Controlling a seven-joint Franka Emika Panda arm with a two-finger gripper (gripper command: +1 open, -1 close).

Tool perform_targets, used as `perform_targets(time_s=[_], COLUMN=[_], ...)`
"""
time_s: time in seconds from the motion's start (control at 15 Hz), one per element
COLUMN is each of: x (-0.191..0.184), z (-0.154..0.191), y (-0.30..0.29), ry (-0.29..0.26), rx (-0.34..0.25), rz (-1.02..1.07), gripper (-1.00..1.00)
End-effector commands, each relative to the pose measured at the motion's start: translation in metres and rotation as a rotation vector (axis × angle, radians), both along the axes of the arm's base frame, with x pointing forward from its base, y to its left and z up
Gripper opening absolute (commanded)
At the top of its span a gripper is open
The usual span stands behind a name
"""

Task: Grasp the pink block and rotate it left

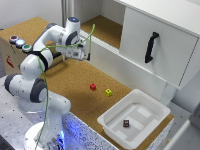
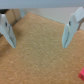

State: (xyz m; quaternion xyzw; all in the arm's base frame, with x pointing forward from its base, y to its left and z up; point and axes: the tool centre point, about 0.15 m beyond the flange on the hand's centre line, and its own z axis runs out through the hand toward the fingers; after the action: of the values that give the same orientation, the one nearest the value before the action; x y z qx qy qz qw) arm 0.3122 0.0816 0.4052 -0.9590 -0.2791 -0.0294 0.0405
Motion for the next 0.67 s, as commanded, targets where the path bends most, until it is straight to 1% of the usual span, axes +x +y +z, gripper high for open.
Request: perform_targets(time_s=[0.0, 0.13, 0.2, 0.33, 0.53, 0.6], x=[0.024, 0.022, 0.021, 0.021, 0.028, 0.031], z=[-0.054, -0.071, -0.083, -0.106, -0.132, -0.138], y=[-0.051, -0.060, -0.064, -0.067, -0.071, -0.072], ry=[0.077, 0.098, 0.119, 0.144, 0.146, 0.136], rx=[-0.039, -0.057, -0.061, -0.051, -0.006, 0.007], rz=[-0.106, -0.173, -0.212, -0.281, -0.373, -0.401], gripper=[1.00, 1.00, 1.00, 1.00, 1.00, 1.00])
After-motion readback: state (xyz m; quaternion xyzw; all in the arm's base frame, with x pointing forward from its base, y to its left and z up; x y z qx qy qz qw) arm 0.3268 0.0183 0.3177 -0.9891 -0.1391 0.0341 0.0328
